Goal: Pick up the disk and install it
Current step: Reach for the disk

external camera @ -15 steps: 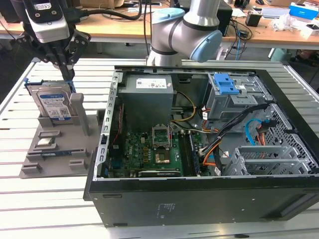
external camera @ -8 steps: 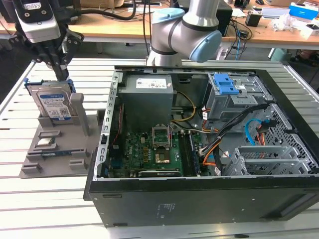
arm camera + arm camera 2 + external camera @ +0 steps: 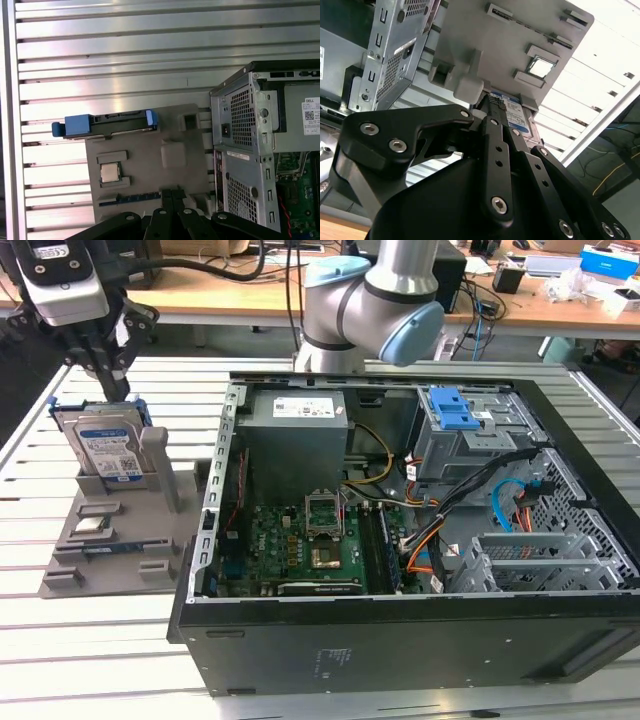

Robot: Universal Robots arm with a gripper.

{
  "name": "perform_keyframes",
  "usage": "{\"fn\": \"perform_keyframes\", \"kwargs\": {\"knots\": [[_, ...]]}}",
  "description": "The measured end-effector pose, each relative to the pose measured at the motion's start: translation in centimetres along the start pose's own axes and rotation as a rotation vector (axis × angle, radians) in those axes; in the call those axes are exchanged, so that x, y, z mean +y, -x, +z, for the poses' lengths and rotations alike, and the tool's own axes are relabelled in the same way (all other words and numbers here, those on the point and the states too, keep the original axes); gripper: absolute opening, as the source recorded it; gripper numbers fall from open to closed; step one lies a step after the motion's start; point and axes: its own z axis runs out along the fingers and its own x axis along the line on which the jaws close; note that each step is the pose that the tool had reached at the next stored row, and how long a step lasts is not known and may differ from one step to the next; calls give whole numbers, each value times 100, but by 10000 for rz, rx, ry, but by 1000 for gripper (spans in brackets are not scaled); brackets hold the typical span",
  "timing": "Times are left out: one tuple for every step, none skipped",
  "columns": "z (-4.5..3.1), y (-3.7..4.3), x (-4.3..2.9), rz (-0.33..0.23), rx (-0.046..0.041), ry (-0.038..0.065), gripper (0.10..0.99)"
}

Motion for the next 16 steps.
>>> {"fn": "perform_keyframes", "kwargs": {"knots": [[0,-19,-1,0,0,0,106],[-1,-32,-2,0,0,0,106],[-1,-48,-4,-1,0,0,106],[-1,-63,-5,0,0,0,106],[-1,-74,-5,0,-1,0,106],[-2,-81,-6,0,0,0,106],[-1,-89,-7,0,-1,0,106],[-2,-97,-7,0,0,0,106],[-2,-104,-8,0,0,0,106],[-1,-116,-8,1,0,0,106],[-1,-122,-8,0,0,0,106],[0,-127,-6,-1,1,-1,106],[2,-138,-5,-1,1,0,106],[3,-153,-4,-1,0,0,106],[5,-175,-1,0,1,-1,106],[6,-191,1,1,0,-1,106]]}}
